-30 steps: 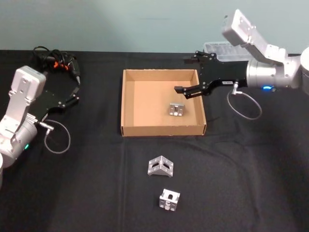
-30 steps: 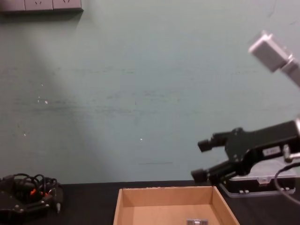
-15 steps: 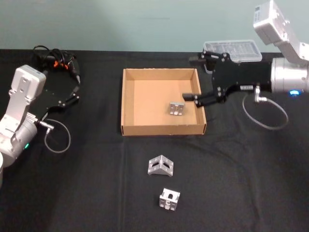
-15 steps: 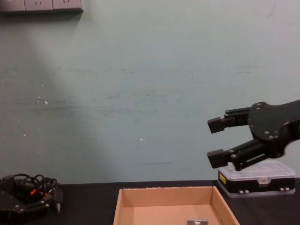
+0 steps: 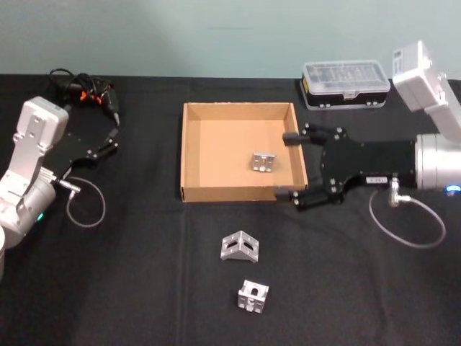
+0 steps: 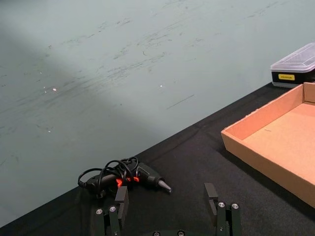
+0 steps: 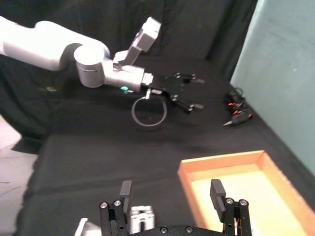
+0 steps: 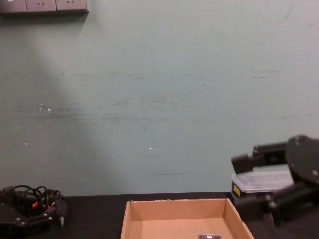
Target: Use one hand to pick up the angle iron from the table and place it into the box.
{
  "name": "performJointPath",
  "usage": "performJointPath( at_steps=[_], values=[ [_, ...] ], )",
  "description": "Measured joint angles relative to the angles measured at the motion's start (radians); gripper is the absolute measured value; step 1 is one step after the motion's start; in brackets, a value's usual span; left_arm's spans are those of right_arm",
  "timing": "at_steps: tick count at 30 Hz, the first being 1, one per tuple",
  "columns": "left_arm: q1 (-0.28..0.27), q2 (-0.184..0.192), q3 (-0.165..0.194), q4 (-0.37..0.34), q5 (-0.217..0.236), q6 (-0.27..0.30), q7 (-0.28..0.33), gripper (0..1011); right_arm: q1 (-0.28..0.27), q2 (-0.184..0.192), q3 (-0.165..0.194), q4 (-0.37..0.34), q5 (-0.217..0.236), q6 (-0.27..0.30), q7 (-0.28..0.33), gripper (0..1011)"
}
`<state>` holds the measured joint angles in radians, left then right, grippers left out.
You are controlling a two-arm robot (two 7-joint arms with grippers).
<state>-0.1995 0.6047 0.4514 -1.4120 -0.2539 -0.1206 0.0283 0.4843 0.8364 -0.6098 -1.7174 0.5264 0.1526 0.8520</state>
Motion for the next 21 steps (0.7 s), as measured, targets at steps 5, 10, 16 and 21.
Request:
performJointPath(
  at_steps=[5,10,16,21],
  values=[
    [0.000,0.000,0.000,0.000,0.000,0.000,0.000,1000,-0.035,0.023,-0.014,-0.032,0.025,0.025,-0.006,1004],
    [0.000,0.000,0.000,0.000,0.000,0.000,0.000,1000,-0.056,0.035,-0.041,-0.049,0.038,0.054,-0.002,1004],
    [0.000,0.000,0.000,0.000,0.000,0.000,0.000,1000,-0.062,0.043,-0.069,-0.061,0.035,0.085,-0.001,1004],
    [0.000,0.000,0.000,0.000,0.000,0.000,0.000,1000,-0.052,0.045,-0.095,-0.066,0.026,0.122,0.004,1004]
  ],
)
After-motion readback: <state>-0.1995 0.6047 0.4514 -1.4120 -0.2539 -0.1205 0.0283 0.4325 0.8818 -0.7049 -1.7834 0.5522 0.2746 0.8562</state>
